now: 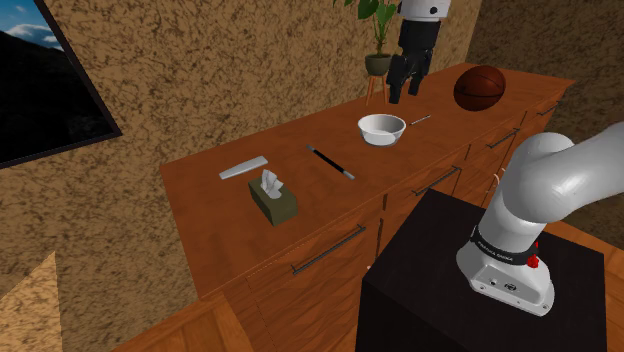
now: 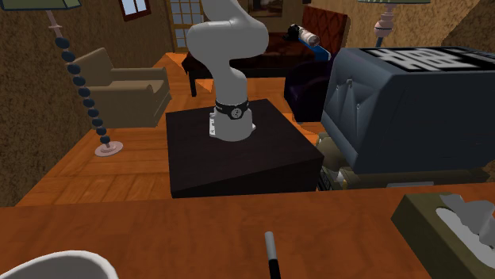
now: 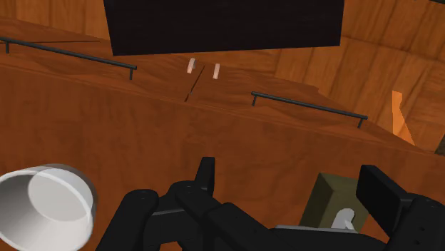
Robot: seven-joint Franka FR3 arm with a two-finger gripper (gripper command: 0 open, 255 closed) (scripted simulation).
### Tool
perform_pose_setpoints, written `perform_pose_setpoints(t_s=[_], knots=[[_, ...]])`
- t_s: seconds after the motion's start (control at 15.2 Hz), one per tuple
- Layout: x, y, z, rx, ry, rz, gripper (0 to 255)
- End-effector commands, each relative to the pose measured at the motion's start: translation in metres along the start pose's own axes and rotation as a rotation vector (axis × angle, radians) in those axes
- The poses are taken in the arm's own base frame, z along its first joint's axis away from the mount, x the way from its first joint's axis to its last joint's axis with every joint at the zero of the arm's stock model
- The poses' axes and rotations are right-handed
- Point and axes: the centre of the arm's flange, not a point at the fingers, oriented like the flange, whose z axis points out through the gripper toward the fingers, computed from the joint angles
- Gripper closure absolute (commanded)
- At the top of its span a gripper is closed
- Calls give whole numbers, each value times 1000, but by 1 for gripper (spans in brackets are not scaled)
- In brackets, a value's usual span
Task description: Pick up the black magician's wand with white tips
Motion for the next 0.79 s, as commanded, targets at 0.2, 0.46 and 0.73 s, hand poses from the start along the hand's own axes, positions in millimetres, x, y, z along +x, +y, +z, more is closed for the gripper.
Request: perform_pose_setpoints(t_s=[0.2,0.46,0.73], knots=[[27,5,28,-10,2,15,0],[62,12,66,-24,4,35,0],[98,20,103,-38,6,55,0]])
